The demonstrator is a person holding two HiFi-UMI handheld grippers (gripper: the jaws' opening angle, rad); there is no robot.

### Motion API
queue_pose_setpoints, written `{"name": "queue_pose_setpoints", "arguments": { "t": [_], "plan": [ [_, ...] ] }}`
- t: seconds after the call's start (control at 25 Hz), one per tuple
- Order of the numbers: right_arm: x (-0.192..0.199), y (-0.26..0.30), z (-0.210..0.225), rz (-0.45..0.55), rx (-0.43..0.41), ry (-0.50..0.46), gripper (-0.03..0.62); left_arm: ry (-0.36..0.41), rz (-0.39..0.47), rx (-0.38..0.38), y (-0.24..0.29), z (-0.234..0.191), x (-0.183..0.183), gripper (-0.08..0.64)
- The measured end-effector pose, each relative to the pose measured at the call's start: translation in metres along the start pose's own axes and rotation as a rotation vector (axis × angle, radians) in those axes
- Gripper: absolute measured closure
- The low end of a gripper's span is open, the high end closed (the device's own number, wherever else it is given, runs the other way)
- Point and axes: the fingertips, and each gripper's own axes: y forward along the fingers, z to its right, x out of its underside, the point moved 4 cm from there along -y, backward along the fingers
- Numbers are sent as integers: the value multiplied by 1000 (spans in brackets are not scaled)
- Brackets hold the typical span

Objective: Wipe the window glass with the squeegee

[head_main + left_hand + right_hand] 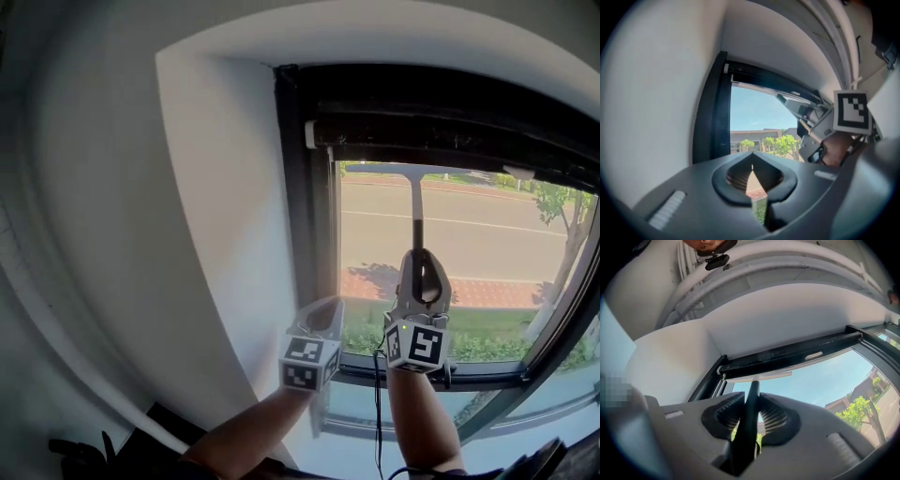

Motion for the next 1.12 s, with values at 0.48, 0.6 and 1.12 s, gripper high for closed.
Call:
{"name": "queue_pose_setpoints", "arguments": {
  "t": [0.48,0.6,1.12],
  "plan": [
    [15,38,-17,-22,29,-18,489,-24,41,-27,-10,-21,-28,555],
    [19,31,-18,-48,25,-19,489,-22,38,-23,-12,-19,-26,555],
    [54,-21,-18,-177,4,-41,489,-35,-9,17,-20,3,8,555]
  ]
}}
